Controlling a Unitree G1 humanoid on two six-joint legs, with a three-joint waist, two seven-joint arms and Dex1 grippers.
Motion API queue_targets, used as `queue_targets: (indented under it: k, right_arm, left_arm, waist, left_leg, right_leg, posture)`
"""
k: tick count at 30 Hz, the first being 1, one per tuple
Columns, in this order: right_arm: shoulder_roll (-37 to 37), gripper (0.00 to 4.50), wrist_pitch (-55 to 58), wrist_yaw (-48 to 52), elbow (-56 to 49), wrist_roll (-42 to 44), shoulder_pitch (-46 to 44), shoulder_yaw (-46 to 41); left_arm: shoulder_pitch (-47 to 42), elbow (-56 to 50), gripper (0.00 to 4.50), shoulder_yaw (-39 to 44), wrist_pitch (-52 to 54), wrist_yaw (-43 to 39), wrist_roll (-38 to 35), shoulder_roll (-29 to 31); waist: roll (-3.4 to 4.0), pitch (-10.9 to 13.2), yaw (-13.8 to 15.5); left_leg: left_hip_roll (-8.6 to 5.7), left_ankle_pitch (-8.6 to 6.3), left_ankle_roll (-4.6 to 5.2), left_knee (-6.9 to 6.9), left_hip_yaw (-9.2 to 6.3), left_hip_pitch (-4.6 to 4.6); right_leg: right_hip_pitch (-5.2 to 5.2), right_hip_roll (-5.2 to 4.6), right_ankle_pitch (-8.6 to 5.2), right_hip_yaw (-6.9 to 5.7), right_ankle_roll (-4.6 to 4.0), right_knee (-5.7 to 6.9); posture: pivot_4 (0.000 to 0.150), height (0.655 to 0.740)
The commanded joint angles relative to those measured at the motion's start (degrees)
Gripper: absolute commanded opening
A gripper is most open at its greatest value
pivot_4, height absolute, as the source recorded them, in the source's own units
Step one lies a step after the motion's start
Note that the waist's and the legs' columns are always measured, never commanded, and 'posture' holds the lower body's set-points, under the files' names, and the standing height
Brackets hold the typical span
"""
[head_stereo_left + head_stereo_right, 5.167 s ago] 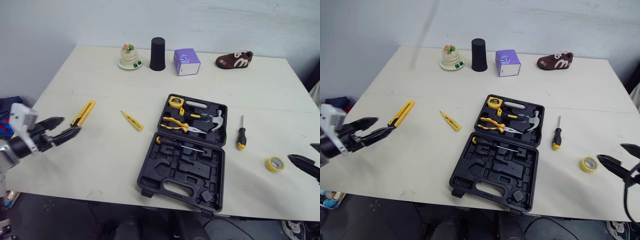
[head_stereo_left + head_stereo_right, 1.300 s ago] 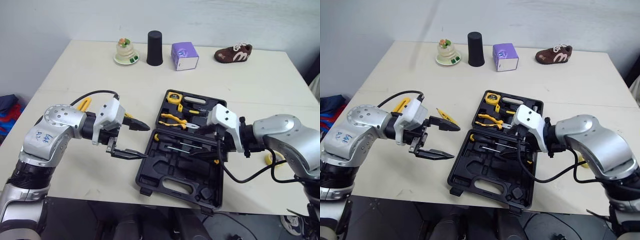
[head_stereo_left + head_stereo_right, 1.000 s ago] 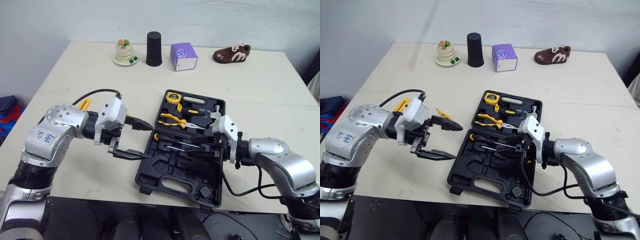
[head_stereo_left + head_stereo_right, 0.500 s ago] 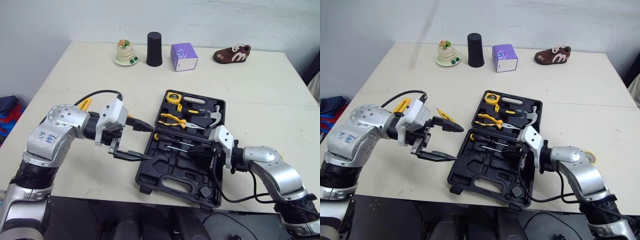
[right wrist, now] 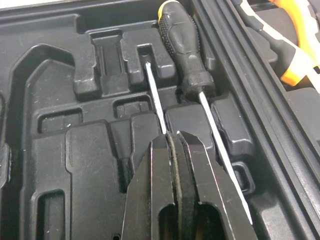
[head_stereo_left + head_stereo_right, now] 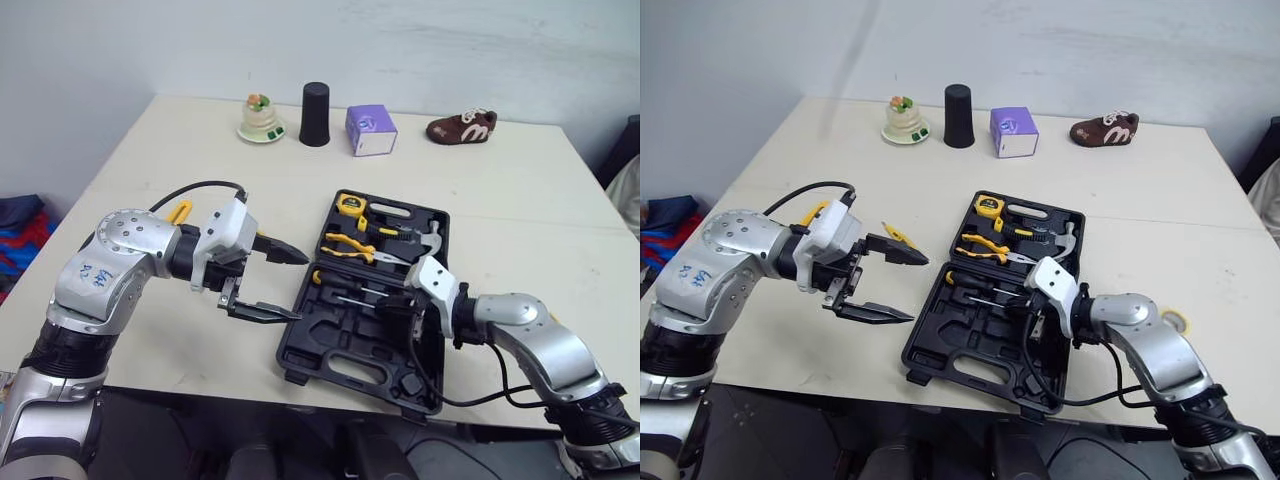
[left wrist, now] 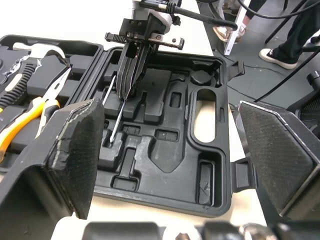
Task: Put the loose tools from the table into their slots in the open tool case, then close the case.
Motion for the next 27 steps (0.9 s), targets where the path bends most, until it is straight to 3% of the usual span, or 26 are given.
queue_targets:
  k: [1, 4, 6, 7, 10, 14, 19, 23, 27]
  right_arm:
    - [2.03, 0.01, -0.91, -2.47, -5.42, 4.14, 3.45, -6.86]
    - [1.0, 0.01, 2.27, -3.76, -11.06, 9.43, 7.73, -16.47]
    - [-0.13, 0.66, 3.66, -3.83, -13.2, 11.96, 10.83, -21.93]
    - [-1.82, 0.95, 5.39, -2.49, -13.44, 14.45, 14.09, -28.83]
    - [-5.54, 2.41, 7.94, 0.91, -12.72, 19.04, 21.65, -42.83]
    - [-10.0, 4.48, 5.11, 7.65, -4.08, 15.61, 32.57, -56.17]
    - [-11.8, 4.48, -1.43, 12.26, 8.9, 11.52, 39.61, -62.11]
    - [-13.08, 4.48, -7.5, 13.44, 19.11, 8.55, 41.09, -64.25]
    - [-14.23, 4.48, -11.02, 12.93, 26.59, 7.93, 39.08, -64.6]
  left_arm:
    - [2.85, 0.91, 4.5, 2.65, -0.11, 3.53, 0.26, -0.7]
    - [7.76, 0.58, 4.5, 7.38, 1.63, 8.15, -1.35, -0.85]
    - [10.87, 0.21, 4.5, 10.83, 3.55, 10.28, -3.06, -0.61]
    - [14.77, 1.21, 4.5, 15.18, 4.97, 11.46, -4.04, 0.31]
    - [23.7, 2.42, 4.5, 24.31, 7.08, 13.25, -5.59, 2.56]
    - [30.46, 14.86, 4.5, 34.05, -0.45, 17.94, 0.8, 5.15]
    - [28.3, 32.18, 4.5, 41.35, -5.48, 23.68, 3.84, 9.72]
    - [26.59, 41.97, 4.5, 41.93, -11.29, 25.13, 6.5, 12.09]
    - [25.53, 44.5, 4.5, 40.49, -13.7, 24.24, 7.06, 12.12]
  waist:
    - [0.17, 0.1, 0.34]
    - [0.56, 0.35, 0.53]
    - [0.55, 0.35, 0.65]
    - [0.55, 0.35, 0.69]
    - [0.6, 0.37, 0.58]
    - [0.58, 0.37, 0.62]
    - [0.41, 0.38, 0.62]
    - [0.44, 0.36, 0.59]
    - [0.51, 0.35, 0.46]
  left_leg:
    - [0.0, -0.02, -0.01, -0.02, 0.0, -0.04]
    - [0.01, 0.0, -0.1, -0.09, 0.05, -0.36]
    - [0.05, 0.12, -0.31, -0.04, 0.04, -0.83]
    - [0.06, 0.18, -0.4, -0.04, 0.03, -1.05]
    - [0.08, 0.16, -0.43, -0.17, 0.04, -0.98]
    - [0.05, -0.03, -0.15, -0.31, 0.03, -0.88]
    - [0.02, 0.17, -0.08, -0.65, 0.06, -0.69]
    - [0.0, 0.19, -0.08, -0.9, 0.18, -0.71]
    - [-0.02, 0.05, -0.2, -0.98, 0.24, -0.71]
  right_leg:
    - [-0.05, 0.0, 0.0, 0.0, 0.0, 0.02]
    - [-0.49, 0.04, -0.06, 0.03, -0.02, 0.1]
    - [-1.02, 0.11, -0.13, 0.05, 0.01, 0.27]
    - [-1.25, 0.12, -0.13, 0.05, 0.01, 0.29]
    - [-1.25, 0.14, -0.3, 0.06, -0.01, 0.26]
    - [-1.19, 0.12, -0.3, 0.04, -0.01, 0.14]
    - [-1.02, 0.07, -0.17, 0.02, -0.21, -0.23]
    - [-1.04, -0.07, -0.08, 0.01, -0.57, -0.55]
    - [-1.11, -0.14, 0.04, 0.01, -0.35, -0.54]
  posture:
    - [0.15, 0.7383]
    - [0.15, 0.7383]
    - [0.15, 0.7383]
    - [0.15, 0.7383]
    - [0.15, 0.7383]
    - [0.15, 0.7383]
    - [0.15, 0.7383]
    - [0.15, 0.7383]
    - [0.15, 0.7383]
